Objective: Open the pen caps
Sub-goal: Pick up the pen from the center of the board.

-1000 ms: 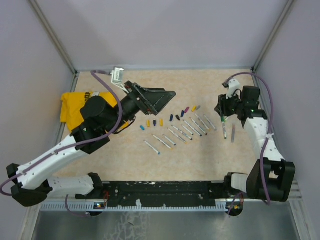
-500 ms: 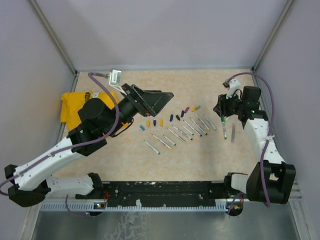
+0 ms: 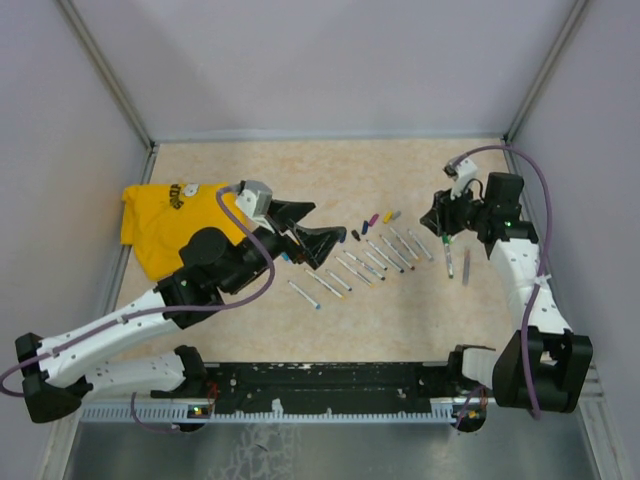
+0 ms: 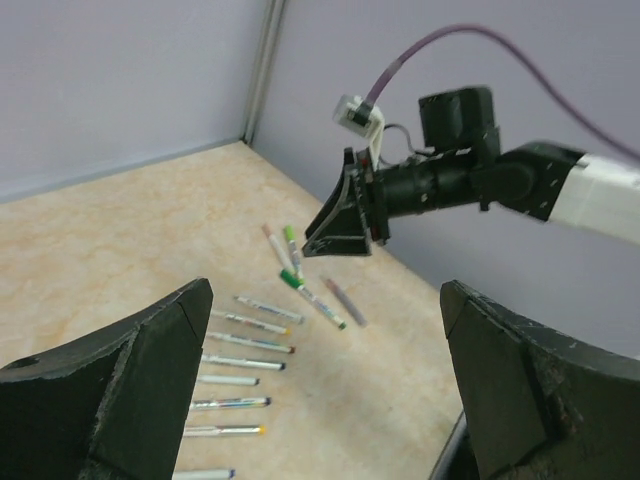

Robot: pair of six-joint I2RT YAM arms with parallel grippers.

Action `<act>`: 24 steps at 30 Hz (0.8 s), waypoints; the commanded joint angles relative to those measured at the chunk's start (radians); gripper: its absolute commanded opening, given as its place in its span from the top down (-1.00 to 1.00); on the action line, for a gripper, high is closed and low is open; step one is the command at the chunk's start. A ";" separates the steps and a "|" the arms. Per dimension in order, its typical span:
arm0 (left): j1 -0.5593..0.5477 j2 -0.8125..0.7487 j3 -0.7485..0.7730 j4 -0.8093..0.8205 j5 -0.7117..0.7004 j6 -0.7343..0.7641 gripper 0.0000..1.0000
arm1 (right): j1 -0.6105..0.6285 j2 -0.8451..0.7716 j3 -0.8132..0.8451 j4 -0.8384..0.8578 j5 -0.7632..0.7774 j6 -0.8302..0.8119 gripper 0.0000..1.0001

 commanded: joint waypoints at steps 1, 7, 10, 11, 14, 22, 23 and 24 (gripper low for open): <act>-0.007 -0.017 -0.085 -0.005 0.007 0.181 -1.00 | -0.008 -0.009 0.015 -0.014 -0.058 -0.048 0.18; -0.006 -0.035 -0.277 0.127 -0.066 0.295 -0.99 | -0.008 0.048 0.014 -0.068 -0.031 -0.134 0.17; -0.004 -0.002 -0.309 0.145 -0.111 0.305 -0.99 | -0.008 0.067 0.016 -0.089 -0.020 -0.164 0.17; -0.002 0.010 -0.315 0.144 -0.117 0.307 -0.99 | -0.008 0.070 0.014 -0.090 -0.014 -0.171 0.17; 0.027 0.039 -0.335 0.155 -0.117 0.302 -0.99 | -0.008 0.071 0.004 -0.080 0.013 -0.178 0.16; 0.168 0.078 -0.372 0.142 -0.040 0.205 -0.99 | -0.008 0.095 -0.001 -0.066 0.068 -0.179 0.17; 0.174 0.094 -0.364 0.123 -0.062 0.210 -0.99 | -0.008 0.099 -0.003 -0.063 0.079 -0.180 0.17; 0.175 0.114 -0.355 0.106 -0.088 0.218 -0.99 | -0.007 0.104 -0.004 -0.059 0.093 -0.182 0.17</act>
